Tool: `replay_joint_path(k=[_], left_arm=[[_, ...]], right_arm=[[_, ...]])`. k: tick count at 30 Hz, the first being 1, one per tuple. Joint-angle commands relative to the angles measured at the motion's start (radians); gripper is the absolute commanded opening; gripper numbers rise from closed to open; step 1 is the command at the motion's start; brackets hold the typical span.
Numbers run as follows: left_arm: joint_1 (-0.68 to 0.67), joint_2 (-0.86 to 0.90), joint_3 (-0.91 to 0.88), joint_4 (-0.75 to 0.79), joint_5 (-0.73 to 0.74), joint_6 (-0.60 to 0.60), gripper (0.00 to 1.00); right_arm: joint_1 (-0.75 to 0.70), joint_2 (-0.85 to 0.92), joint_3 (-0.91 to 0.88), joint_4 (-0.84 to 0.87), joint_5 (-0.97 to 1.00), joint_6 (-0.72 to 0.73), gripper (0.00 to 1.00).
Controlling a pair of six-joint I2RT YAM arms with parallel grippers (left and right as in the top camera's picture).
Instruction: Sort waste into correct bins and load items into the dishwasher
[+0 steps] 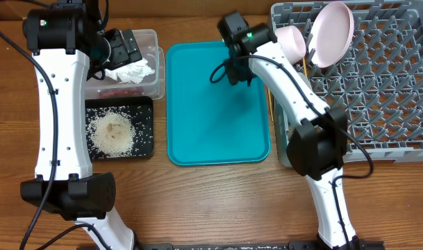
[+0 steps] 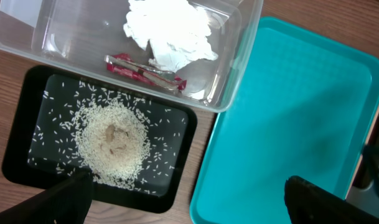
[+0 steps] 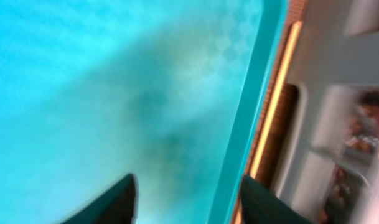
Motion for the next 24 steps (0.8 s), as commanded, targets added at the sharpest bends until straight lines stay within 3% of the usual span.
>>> replay_joint_path(k=[1,2,7,15,24], left_arm=[[-0.006,-0.005,0.018,0.002,-0.003,0.005,1.00],[-0.006,-0.005,0.018,0.002,-0.003,0.005,1.00],[-0.006,-0.005,0.018,0.002,-0.003,0.005,1.00],[-0.006,-0.005,0.018,0.002,-0.003,0.005,1.00],[-0.006,-0.005,0.018,0.002,-0.003,0.005,1.00]], right_arm=[[0.037,-0.184,0.174,-0.071,-0.018,-0.001,0.83],[0.043,-0.208,0.209,-0.099,-0.017,0.003,1.00],[0.067,-0.345,0.336,-0.215,-0.026,0.014,1.00],[0.070,-0.512,0.344,-0.340,-0.052,0.014,1.00],[-0.021,-0.666,0.340,-0.338,-0.013,0.078,1.00]])
